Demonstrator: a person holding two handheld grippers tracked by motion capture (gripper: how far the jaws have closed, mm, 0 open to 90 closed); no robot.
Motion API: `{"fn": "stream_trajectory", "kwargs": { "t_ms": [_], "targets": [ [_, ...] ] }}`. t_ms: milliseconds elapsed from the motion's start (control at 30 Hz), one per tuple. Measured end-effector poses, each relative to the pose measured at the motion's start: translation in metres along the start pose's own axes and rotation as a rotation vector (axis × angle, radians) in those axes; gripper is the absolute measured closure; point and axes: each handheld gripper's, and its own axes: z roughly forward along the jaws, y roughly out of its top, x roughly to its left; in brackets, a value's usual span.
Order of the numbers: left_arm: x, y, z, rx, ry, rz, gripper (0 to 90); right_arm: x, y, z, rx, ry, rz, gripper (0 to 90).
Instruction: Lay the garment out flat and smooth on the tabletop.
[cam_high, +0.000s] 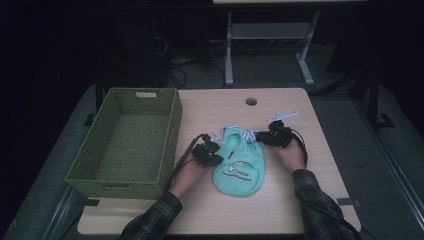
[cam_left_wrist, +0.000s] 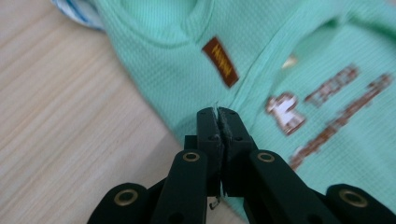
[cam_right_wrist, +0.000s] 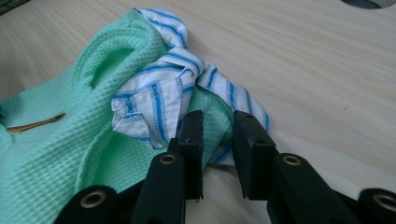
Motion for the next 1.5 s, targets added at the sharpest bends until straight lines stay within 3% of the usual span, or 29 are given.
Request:
{"fn": "stream_trajectory", "kwargs": {
  "t_ms": [167,400,467,667,833,1000,1133,1300,1500],
  "targets": [
    [0.001,-0.001,0.000,0.003,-0.008,0.000,89.2,0.002,-0.003,0.007,0.017,0.007,-0.001,87.8],
    [0.002,-0.002,-0.001,0.000,-0.016,-0.002,89.6,0.002,0.005,0.000,0.026,-0.037,-0.035,89.6],
    [0.002,-0.002,-0.002,0.003,-0.021,-0.007,89.6,-0.002,0.010,-0.002,0.040,-0.081,-0.056,89.8],
    [0.003,-0.004,-0.002,-0.004,-0.028,-0.017,89.6,-0.016,0.008,0.001,0.061,-0.129,-0.040,89.8],
    [0.005,-0.006,-0.002,-0.020,-0.043,-0.040,89.5,-0.012,0.003,-0.004,0.010,-0.094,-0.015,82.2],
    [0.005,-0.006,-0.002,-0.019,-0.045,-0.041,89.5,-0.002,-0.004,-0.026,-0.045,-0.044,-0.016,87.2],
    [0.005,-0.006,-0.002,-0.021,-0.047,-0.043,89.5,0.013,-0.014,-0.040,-0.042,-0.008,-0.047,89.7],
    [0.005,-0.006,-0.002,-0.022,-0.045,-0.043,89.5,0.027,-0.026,-0.044,-0.017,0.021,-0.075,89.7],
    [0.006,-0.007,-0.002,-0.026,-0.050,-0.047,89.4,0.039,-0.033,-0.046,0.017,0.038,-0.074,89.7]
  ]
}}
